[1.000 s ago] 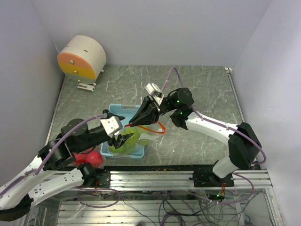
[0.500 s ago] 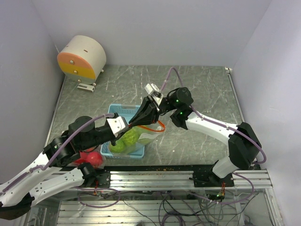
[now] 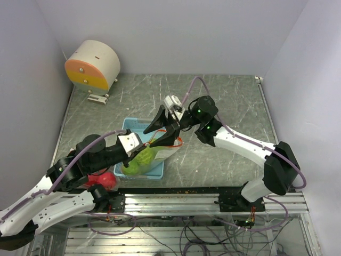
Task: Place the food in the zip-top bag and seal the zipper
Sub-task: Zip the zipper on the food storage bag into the bin.
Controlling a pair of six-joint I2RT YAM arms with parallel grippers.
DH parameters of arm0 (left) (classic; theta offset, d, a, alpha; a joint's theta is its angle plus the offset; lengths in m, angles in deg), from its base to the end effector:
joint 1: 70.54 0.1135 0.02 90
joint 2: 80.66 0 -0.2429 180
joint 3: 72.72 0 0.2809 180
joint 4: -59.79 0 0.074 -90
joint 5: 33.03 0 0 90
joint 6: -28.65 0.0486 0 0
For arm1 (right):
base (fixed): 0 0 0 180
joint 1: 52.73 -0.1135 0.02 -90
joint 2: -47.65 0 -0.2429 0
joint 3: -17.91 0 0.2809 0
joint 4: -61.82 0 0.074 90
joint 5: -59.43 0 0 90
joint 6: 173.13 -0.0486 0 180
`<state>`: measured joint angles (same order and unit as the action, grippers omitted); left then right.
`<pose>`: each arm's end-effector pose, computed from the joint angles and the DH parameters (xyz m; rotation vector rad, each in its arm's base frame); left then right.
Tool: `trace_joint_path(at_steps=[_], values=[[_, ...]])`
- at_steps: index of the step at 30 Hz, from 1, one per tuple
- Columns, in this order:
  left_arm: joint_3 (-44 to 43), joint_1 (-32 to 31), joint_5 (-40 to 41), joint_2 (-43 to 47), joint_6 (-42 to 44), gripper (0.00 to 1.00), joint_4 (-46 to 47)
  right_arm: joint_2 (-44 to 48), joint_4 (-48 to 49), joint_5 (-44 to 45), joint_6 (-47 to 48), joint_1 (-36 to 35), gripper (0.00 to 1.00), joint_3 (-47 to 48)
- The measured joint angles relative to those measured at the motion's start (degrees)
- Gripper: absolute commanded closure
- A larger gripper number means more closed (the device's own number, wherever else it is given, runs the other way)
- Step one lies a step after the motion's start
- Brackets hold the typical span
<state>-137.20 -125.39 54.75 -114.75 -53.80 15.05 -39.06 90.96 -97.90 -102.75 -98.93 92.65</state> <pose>0.1020 -0.1482 0.3614 0.9901 1.5807 -0.6139 0.2233 0.2977 0.3251 -1.3963 0.9644 1.6320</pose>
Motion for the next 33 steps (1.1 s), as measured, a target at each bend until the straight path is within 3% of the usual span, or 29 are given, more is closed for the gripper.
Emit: trace_joint_path(at_steps=[8, 13, 24, 33], values=[[0.3, 0.0, 0.6, 0.7, -0.1, 0.93, -0.4, 0.8, -8.2, 2.4, 4.7, 0.0, 0.47, 0.9], [0.3, 0.0, 0.9, 0.7, -0.1, 0.93, -0.4, 0.7, -9.0, 3.4, 4.7, -0.3, 0.58, 1.2], [0.3, 0.0, 1.7, 0.8, -0.1, 0.93, -0.5, -0.3, -10.3, 3.1, 5.3, -1.5, 0.62, 2.3], [0.3, 0.0, 2.2, 0.8, -0.1, 0.93, -0.5, -0.3, -12.3, 2.4, 6.8, -2.0, 0.96, 2.3]])
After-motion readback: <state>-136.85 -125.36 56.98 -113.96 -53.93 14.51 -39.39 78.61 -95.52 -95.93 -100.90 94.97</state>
